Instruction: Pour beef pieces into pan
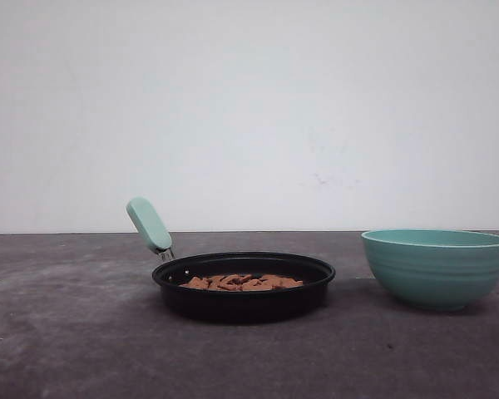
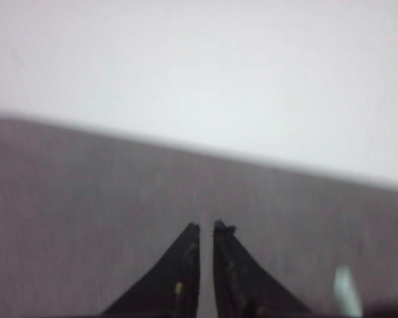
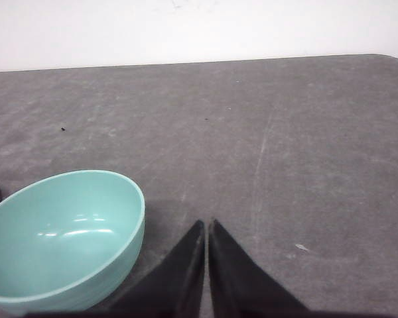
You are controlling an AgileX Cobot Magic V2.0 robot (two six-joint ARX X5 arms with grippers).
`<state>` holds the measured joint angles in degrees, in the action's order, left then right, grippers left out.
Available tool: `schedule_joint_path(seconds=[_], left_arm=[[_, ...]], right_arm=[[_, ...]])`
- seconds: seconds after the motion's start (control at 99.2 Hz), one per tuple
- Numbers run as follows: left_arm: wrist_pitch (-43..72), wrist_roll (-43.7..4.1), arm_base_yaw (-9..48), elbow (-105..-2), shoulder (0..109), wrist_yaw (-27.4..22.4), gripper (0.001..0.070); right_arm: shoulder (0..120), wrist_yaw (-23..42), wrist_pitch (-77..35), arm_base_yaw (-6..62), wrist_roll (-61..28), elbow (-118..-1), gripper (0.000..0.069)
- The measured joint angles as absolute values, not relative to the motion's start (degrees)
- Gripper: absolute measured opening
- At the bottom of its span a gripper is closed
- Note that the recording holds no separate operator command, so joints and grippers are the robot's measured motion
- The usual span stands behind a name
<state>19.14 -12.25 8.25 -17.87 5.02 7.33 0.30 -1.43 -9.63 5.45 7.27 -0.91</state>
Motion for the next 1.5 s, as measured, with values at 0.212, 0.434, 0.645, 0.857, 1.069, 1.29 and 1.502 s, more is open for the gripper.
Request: schedule_joint_path(seconds=[0.212,0.434,0.645,0.857,1.069,1.29,1.502], left_arm=[[19.0,-12.7,6.1,-9.4,0.2,3.0,0.0012],[17.8,-13.0,5.5,-4.3,0.5,2.5,0.0012],[17.0,-11.2,5.0,-4.1,0.2,1.3,0.0012],[16.9,-8.9,3.0,-4.1,0.2,1.1,0.0012],[17.0,-8.7,1.9,-4.1,0.2,1.1,0.0012],[17.0,-8.6,1.9,-4.1,0.2,1.1,0.0012],[17.0,-8.6,1.9,-4.1,0.2,1.1,0.0012]], right_arm=[[0.3,-1.4,-9.6,5.5,7.3,-0.9,0.0008],[0.3,-1.5,-9.6,5.5,7.3,-0.9,0.0008],[0.3,-1.5,-9.6,5.5,7.3,-0.9,0.0008],[0.3,-1.5,-9.6,5.5,7.3,-0.9,0.0008],[0.3,-1.5,-9.6,5.5,7.3,-0.9,0.0008],[0.3,-1.5,-9.6,5.5,7.3,-0.9,0.0008],[0.3,-1.5,-9.6,5.5,7.3,-0.9,0.0008]])
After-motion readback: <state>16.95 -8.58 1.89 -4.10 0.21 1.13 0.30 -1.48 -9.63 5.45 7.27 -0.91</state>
